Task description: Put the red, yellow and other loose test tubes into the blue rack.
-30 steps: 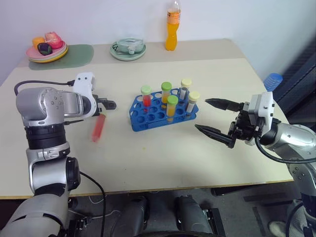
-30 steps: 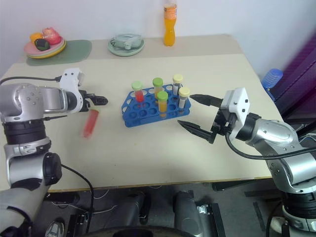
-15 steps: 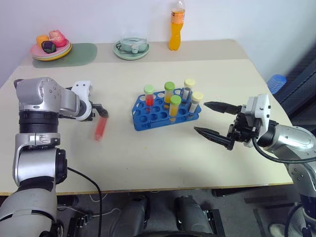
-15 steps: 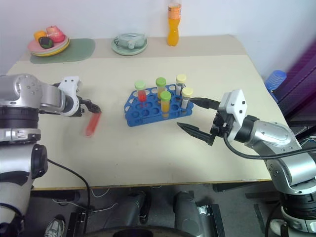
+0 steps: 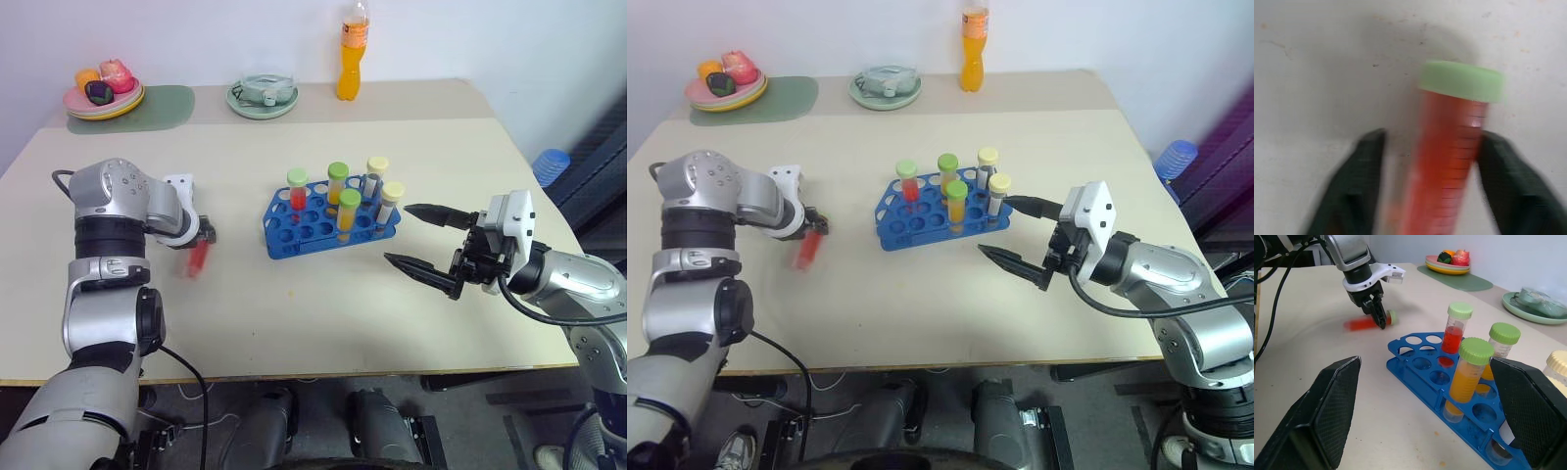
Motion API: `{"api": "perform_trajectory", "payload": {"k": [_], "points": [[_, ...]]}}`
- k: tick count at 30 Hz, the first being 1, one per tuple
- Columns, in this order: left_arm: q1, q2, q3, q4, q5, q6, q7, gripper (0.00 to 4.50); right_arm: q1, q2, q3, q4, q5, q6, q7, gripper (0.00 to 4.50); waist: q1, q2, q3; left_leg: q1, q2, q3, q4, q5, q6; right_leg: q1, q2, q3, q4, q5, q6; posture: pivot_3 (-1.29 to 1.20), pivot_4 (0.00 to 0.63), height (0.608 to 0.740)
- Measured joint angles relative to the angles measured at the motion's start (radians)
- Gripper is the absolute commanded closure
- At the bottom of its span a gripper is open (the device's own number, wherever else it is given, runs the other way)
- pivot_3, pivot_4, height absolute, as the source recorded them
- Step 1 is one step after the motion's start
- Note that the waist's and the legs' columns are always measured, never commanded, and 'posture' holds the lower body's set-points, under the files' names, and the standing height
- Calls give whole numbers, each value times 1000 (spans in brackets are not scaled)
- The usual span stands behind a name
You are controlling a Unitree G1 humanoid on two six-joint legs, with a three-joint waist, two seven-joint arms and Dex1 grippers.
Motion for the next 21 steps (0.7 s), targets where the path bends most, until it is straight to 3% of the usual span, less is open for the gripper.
{"api": "perform_trajectory", "payload": {"k": [1, 4, 10, 12, 14, 21], "points": [[2, -1, 12, -2, 0, 0, 13, 3701, 0, 3, 0, 0, -2, 0, 0, 172, -1, 0, 0, 0, 0, 0, 0, 0, 0, 0, 0, 0, 0, 0, 0, 0, 150, 740], [27, 1, 25, -39, -14, 0, 22, 3701, 0, 14, 1, 0, -9, 0, 0, 172, -2, 0, 0, 0, 0, 0, 0, 0, 0, -1, 0, 0, 1, 0, 0, 0, 150, 740], [210, 63, -14, -357, -72, -27, -134, 3701, -11, 25, 19, 5, -22, 0, 6, 172, -8, 1, 0, 0, 0, 1, -1, 1, -1, -2, 0, 1, 1, 0, 0, 0, 150, 740], [355, 99, -23, -548, -66, -230, -305, 3701, -14, 28, 21, 10, -28, 0, 7, 172, -10, 1, -1, 0, 1, 3, -1, 4, -7, -2, -1, 2, 0, 0, -1, 0, 150, 740], [451, 68, 24, -662, -108, -422, -510, 3701, -15, 35, 22, 11, -30, 2, 2, 172, -1, 1, -1, 0, 1, 3, -1, 4, -7, -1, -1, 1, 0, 0, -1, 0, 150, 740], [625, 20, 13, -835, -95, -874, -919, 3701, 34, 50, 5, -2, -33, 11, -27, 172, 3, 1, -1, 0, 1, 3, 0, -1, 1, 0, -2, 1, -3, 0, -1, 0, 150, 740]]}}
